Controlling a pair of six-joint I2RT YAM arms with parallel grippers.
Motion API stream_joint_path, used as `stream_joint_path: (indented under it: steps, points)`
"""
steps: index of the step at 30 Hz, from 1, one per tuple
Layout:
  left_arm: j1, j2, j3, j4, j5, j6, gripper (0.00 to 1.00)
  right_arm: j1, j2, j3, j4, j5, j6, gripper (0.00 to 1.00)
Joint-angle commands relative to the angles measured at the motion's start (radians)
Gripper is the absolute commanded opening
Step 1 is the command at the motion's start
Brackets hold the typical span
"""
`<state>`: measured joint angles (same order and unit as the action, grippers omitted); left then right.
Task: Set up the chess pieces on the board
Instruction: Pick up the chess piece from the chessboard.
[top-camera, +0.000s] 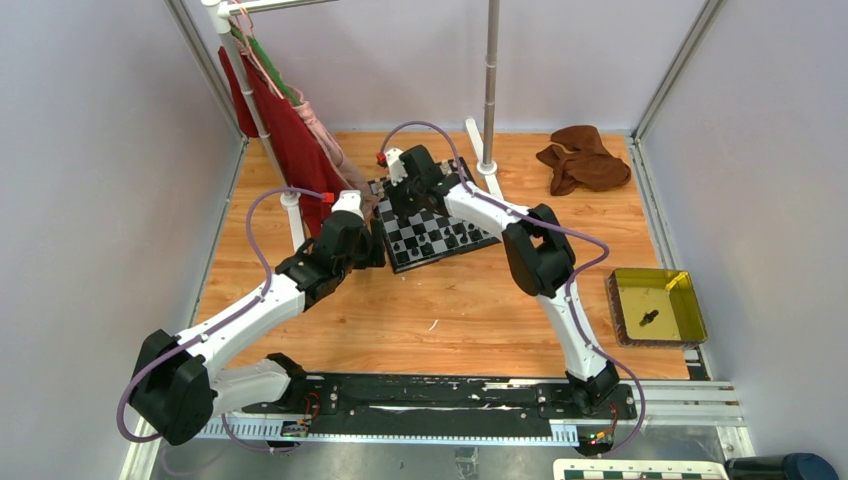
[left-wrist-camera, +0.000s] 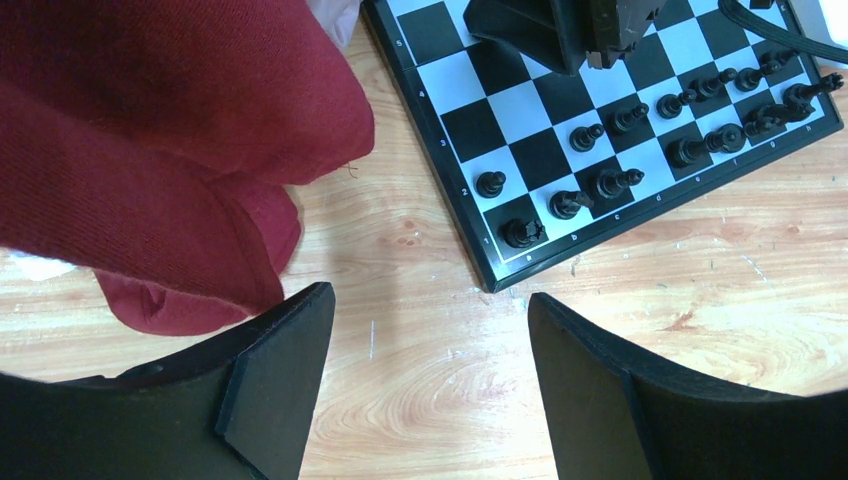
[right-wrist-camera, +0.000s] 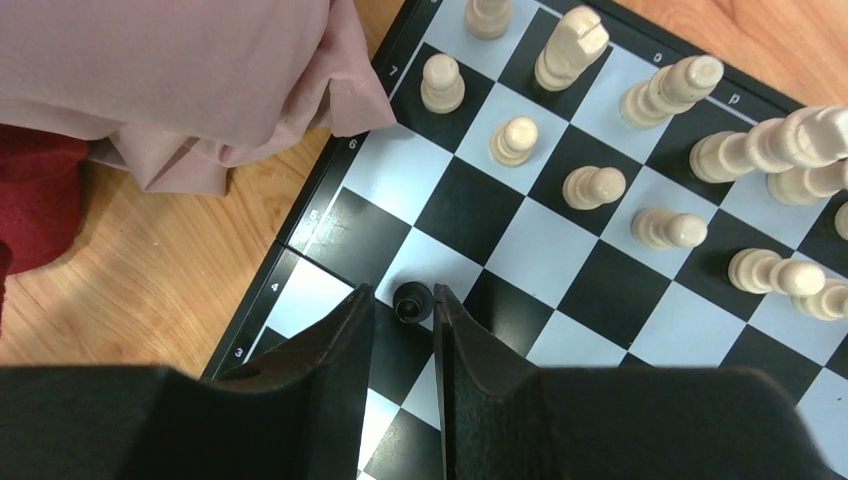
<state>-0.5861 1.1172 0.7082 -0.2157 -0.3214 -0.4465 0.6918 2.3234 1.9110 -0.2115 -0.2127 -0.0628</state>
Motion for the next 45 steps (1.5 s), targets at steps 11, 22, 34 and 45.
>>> stream_joint_path:
  steps: [11, 22, 34, 45]
  points:
    - [-0.009, 0.004, 0.008, 0.016, 0.001, 0.013, 0.77, -0.010, 0.048, 0.053, -0.034, -0.005, -0.008, 0.28]
    - [-0.009, 0.005, 0.011, 0.015, -0.001, 0.015, 0.77, -0.010, 0.050, 0.060, -0.042, -0.005, -0.009, 0.17]
    - [-0.009, 0.005, -0.001, 0.018, -0.001, 0.003, 0.77, -0.012, 0.024, 0.047, -0.048, 0.007, -0.029, 0.00]
    - [-0.009, -0.032, -0.016, 0.004, -0.006, -0.028, 0.77, -0.003, -0.085, -0.054, -0.024, 0.021, -0.038, 0.00]
